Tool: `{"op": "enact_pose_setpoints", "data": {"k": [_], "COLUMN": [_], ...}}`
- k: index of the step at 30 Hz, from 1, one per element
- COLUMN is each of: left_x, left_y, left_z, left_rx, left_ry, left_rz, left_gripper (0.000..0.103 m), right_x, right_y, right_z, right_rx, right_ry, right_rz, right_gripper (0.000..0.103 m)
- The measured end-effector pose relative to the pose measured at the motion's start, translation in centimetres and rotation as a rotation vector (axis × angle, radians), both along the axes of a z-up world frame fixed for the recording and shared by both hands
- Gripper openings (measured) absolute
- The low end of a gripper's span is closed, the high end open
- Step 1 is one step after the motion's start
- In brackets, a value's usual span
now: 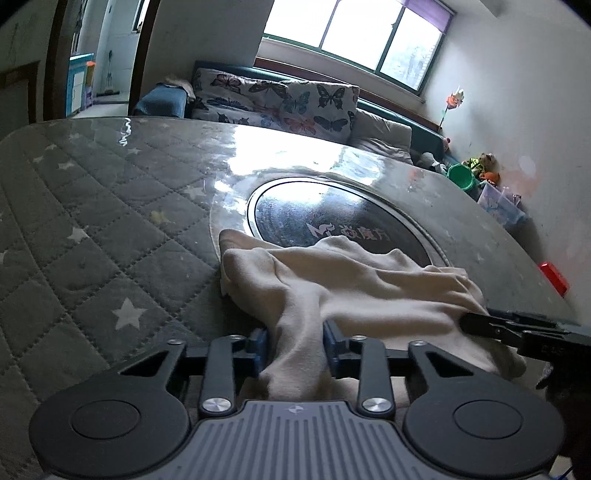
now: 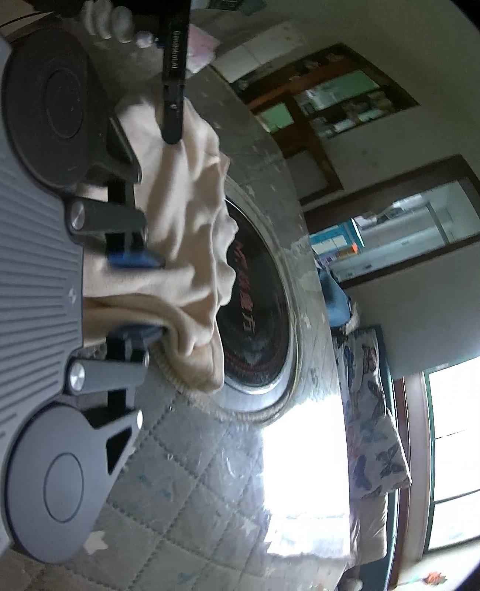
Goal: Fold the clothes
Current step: 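Grasp the sweatshirt bundle with both tools and lift it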
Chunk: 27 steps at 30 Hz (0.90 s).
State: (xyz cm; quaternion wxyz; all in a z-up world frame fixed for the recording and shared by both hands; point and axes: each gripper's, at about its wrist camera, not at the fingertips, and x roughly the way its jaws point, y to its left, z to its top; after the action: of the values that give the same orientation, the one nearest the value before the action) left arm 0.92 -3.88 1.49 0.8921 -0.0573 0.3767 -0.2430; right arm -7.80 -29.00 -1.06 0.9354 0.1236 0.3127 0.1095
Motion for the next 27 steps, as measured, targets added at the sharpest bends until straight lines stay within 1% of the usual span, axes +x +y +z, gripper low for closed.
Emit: {"op": "enact_pose_setpoints", "data": {"k": [2, 5, 9, 12, 15, 19, 22, 23, 25, 27], "left_x": [-0.3, -0.6, -0.5, -0.3, -0.1, 0.0, -0.1, -0.1, -0.2, -0.4], "left_y": [-0.4, -1.4, -3.9, -7.5, -12.0, -18.4, -22.9, -24.3, -26.5, -28.4], "left_z": [0.4, 1.4, 2.6, 3.4, 4.1, 4.7, 5.1, 5.1, 4.7, 4.1], "left_rx": [0.007, 0.011, 0.006, 0.017, 0.024, 0.026, 0.009, -0.002, 0.001, 0.018], "left_ry": [-0.008, -0.026, -0.05, -0.068, -0.088, -0.124, -0.141, -0.142, -0.131, -0.115], "left_rz": [-0.01, -0.051, -0.123, -0.198, -0.279, -0.379, -0.428, -0.442, -0.463, -0.483], "left_gripper": [0.025, 0.024, 0.023, 0.023, 0.023, 0.023, 0.023, 0.023, 0.024, 0.029], "right_x": [-0.4, -1.1, -2.3, -3.3, -4.3, -6.0, -6.9, -7.1, -7.6, -7.9], "right_y": [0.1, -0.1, -1.8, -4.0, -6.5, -10.1, -12.7, -13.5, -14.9, -16.1], "right_z": [0.3, 1.0, 2.3, 3.1, 4.0, 5.2, 6.0, 6.1, 6.3, 5.5], "right_rx": [-0.02, -0.049, -0.074, -0.11, -0.156, -0.242, -0.311, -0.332, -0.357, -0.363], "right_ry": [-0.019, -0.052, -0.082, -0.09, -0.094, -0.1, -0.106, -0.107, -0.098, -0.057], "right_rz": [-0.008, -0.017, -0.066, -0.13, -0.2, -0.312, -0.413, -0.445, -0.507, -0.542], "right_gripper": [0.022, 0.02, 0.02, 0.02, 0.02, 0.02, 0.02, 0.02, 0.02, 0.026]}}
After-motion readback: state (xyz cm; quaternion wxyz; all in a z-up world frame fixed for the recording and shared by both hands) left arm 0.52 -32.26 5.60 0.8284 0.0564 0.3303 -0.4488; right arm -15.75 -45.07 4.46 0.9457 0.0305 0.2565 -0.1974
